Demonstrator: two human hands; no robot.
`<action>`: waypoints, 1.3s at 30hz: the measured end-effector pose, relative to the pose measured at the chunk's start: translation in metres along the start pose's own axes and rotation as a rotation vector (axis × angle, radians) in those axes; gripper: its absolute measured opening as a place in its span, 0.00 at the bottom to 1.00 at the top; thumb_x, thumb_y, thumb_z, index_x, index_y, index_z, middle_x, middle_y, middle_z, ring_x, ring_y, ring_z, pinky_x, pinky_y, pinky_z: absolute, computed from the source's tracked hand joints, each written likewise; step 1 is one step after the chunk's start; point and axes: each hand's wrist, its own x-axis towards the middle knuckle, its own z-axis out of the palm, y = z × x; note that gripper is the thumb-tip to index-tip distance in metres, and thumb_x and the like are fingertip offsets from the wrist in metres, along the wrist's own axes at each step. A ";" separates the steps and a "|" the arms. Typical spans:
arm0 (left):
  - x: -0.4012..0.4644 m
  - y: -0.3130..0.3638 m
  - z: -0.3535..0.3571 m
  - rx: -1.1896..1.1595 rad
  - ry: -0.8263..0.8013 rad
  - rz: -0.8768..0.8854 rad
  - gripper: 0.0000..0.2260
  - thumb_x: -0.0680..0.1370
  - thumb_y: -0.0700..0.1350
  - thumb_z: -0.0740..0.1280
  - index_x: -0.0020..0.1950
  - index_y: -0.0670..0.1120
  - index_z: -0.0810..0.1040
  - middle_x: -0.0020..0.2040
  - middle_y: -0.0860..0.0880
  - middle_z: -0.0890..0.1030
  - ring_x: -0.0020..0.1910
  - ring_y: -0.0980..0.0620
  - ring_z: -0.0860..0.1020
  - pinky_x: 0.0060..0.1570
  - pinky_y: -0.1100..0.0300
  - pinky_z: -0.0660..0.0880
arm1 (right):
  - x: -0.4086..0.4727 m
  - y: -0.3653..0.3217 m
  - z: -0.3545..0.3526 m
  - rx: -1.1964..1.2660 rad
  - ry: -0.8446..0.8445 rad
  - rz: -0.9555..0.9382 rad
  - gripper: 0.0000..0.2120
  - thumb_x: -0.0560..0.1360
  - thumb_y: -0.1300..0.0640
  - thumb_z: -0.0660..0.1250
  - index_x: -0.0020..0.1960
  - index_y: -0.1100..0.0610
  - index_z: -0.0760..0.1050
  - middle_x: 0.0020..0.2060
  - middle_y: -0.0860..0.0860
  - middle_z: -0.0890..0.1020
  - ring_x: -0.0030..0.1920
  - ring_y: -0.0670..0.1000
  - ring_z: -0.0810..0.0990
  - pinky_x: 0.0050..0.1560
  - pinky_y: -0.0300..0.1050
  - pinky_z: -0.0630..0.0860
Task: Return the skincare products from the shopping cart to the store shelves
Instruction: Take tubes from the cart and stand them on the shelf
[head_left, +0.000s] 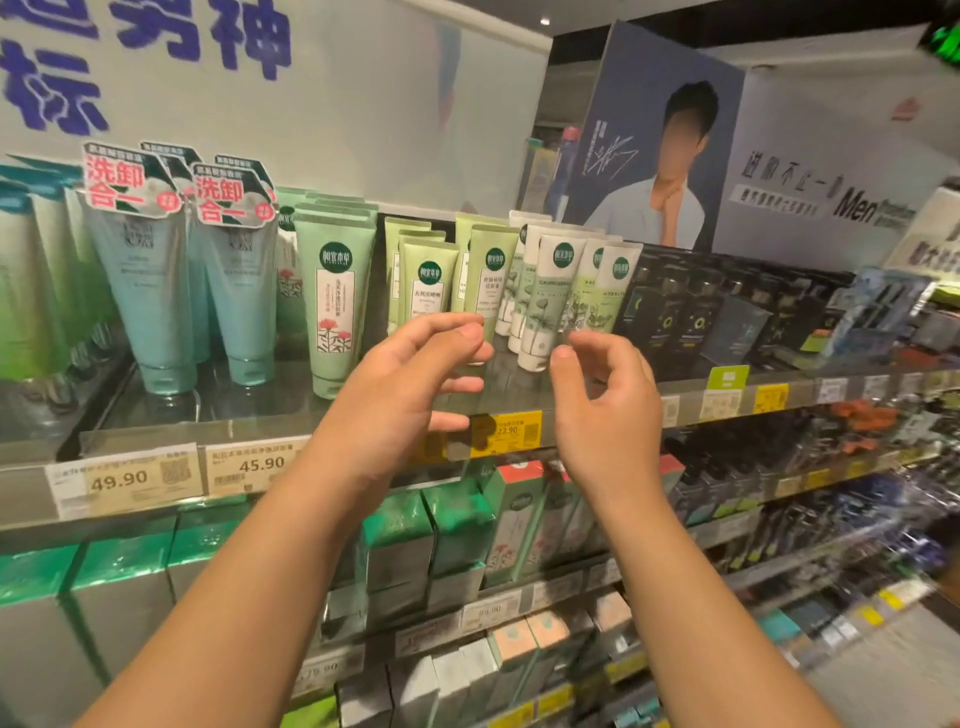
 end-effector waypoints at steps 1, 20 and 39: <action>-0.003 -0.003 0.000 -0.012 -0.007 -0.008 0.21 0.73 0.61 0.66 0.63 0.56 0.81 0.56 0.54 0.86 0.55 0.50 0.84 0.52 0.49 0.81 | -0.006 -0.001 -0.003 -0.001 -0.005 0.002 0.07 0.81 0.48 0.67 0.57 0.48 0.78 0.54 0.44 0.80 0.55 0.41 0.78 0.58 0.39 0.74; -0.022 -0.054 0.123 -0.217 -0.345 -0.213 0.22 0.70 0.59 0.66 0.60 0.51 0.82 0.53 0.50 0.87 0.50 0.51 0.85 0.47 0.52 0.78 | -0.093 0.040 -0.138 -0.229 0.049 0.220 0.08 0.82 0.46 0.65 0.60 0.38 0.79 0.59 0.41 0.78 0.60 0.41 0.77 0.59 0.39 0.73; -0.116 -0.128 0.389 -0.005 -0.781 -0.463 0.11 0.80 0.56 0.68 0.58 0.54 0.83 0.53 0.54 0.87 0.50 0.51 0.85 0.50 0.51 0.80 | -0.209 0.160 -0.374 -0.394 0.261 0.627 0.16 0.82 0.41 0.64 0.69 0.39 0.76 0.67 0.34 0.74 0.66 0.34 0.70 0.65 0.33 0.66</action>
